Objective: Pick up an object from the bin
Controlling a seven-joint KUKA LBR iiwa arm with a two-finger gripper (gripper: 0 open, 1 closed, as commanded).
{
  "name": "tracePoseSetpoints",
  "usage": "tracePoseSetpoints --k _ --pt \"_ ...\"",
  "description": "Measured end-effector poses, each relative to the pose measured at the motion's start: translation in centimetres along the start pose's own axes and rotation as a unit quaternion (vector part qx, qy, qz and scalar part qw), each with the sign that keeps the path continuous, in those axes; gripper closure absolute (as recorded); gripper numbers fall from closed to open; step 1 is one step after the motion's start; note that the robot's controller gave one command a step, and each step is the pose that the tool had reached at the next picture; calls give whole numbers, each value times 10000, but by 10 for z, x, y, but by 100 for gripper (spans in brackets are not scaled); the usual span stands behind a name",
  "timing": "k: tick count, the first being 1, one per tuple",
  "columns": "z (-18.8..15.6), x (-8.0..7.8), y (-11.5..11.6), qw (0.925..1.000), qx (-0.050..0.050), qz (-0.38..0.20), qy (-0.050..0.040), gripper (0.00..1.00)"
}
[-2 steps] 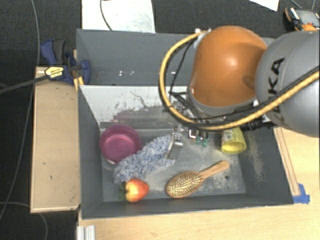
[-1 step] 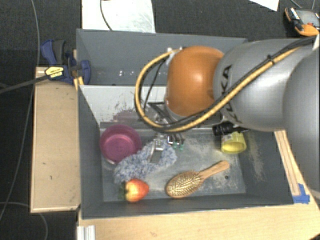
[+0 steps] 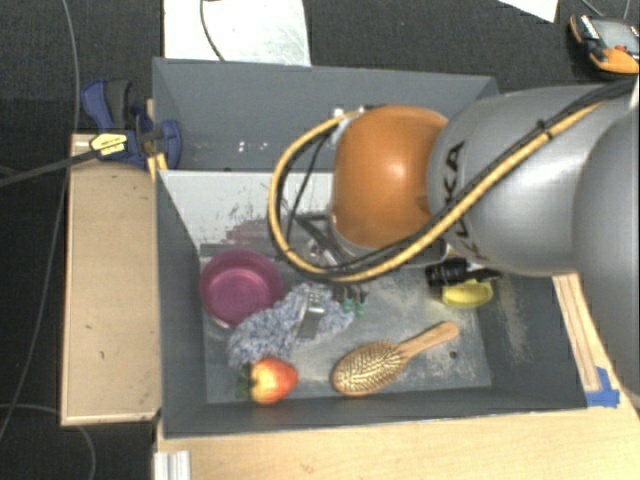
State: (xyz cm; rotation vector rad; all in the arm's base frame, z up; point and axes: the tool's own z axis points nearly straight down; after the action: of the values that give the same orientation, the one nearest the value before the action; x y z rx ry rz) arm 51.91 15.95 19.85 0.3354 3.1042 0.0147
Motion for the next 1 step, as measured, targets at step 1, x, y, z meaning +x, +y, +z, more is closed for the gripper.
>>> tracePoseSetpoints --k 1 --pt "85 -20 8 9999 -2 102 -10 0"
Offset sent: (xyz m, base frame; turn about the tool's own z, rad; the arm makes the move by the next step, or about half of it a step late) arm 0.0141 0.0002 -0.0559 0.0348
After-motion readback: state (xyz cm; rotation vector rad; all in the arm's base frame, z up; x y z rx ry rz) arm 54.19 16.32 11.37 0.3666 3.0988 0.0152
